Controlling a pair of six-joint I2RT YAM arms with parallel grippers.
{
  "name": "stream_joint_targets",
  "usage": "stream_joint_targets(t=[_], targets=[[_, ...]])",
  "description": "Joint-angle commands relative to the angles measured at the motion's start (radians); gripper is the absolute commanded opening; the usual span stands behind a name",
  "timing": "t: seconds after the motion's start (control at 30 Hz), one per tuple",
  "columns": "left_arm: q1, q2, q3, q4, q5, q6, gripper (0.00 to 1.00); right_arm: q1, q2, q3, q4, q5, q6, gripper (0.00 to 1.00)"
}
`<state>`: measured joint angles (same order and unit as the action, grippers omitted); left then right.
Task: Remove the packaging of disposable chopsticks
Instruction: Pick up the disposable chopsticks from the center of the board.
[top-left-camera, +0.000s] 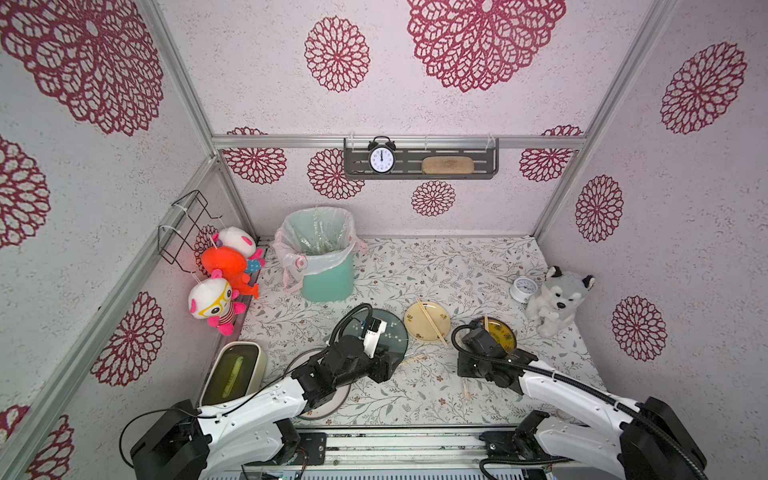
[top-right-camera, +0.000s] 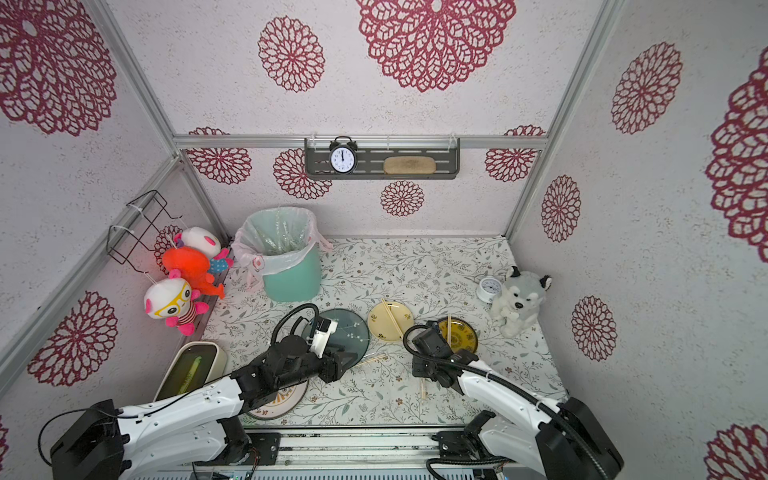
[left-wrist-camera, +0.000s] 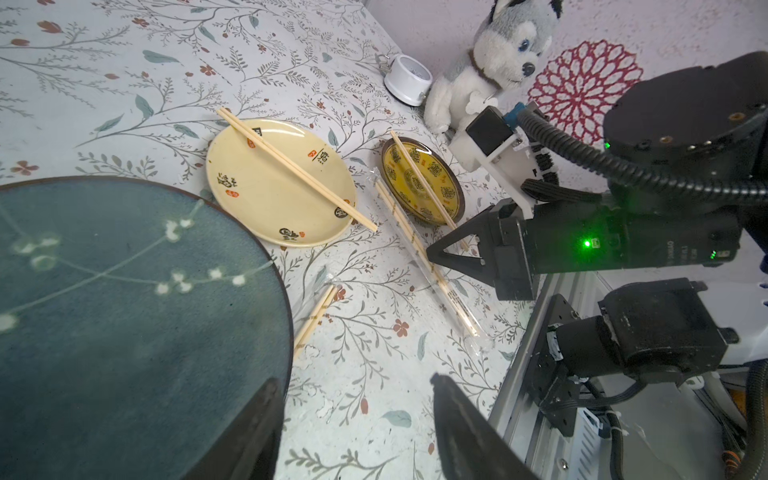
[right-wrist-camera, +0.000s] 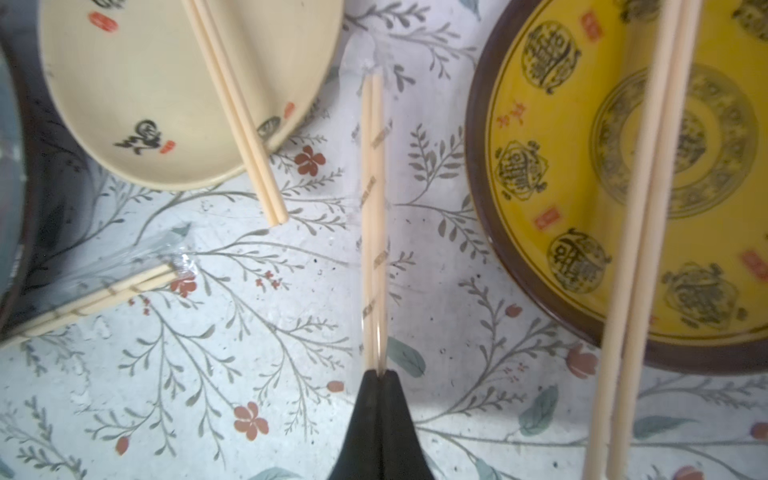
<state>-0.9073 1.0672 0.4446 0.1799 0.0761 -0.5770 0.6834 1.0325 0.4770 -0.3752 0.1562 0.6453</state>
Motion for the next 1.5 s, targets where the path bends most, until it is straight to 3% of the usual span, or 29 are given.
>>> stream_joint_targets(t=[0.0,0.1,0.27,0.47,0.77,0.83,1.1,1.37,1.43,1.47], targets=[[-0.027,-0.001,0.051,0.037,-0.022,0.017,0.61,-0.004,-0.083,-0.008,-0.006,0.037,-0.043,0.00],[-0.042,0.015,0.052,0.080,-0.024,0.021,0.64,-0.004,-0.142,-0.014,0.005,0.031,-0.075,0.00],[-0.068,-0.025,0.066,0.107,-0.027,0.057,0.76,-0.004,-0.245,-0.032,0.079,-0.032,-0.139,0.00],[-0.078,-0.067,0.067,0.131,-0.138,0.100,0.90,-0.004,-0.335,-0.059,0.196,-0.124,-0.193,0.00],[-0.037,-0.018,0.147,0.204,-0.026,0.152,1.00,0.004,-0.309,-0.067,0.607,-0.393,-0.195,0.00],[0.015,-0.024,0.150,0.233,0.061,0.122,1.00,0.009,-0.276,-0.055,0.686,-0.445,-0.197,0.00],[0.052,-0.034,0.198,0.181,0.004,0.169,0.98,0.054,-0.166,0.009,0.844,-0.597,-0.229,0.00],[0.064,-0.037,0.187,0.221,-0.044,0.166,0.99,0.083,-0.169,-0.007,0.927,-0.658,-0.234,0.00],[0.064,-0.037,0.167,0.292,0.010,0.171,0.91,0.089,-0.163,-0.010,0.937,-0.671,-0.233,0.00],[0.064,-0.034,0.162,0.321,0.035,0.169,0.77,0.093,-0.161,-0.012,0.951,-0.682,-0.231,0.00]])
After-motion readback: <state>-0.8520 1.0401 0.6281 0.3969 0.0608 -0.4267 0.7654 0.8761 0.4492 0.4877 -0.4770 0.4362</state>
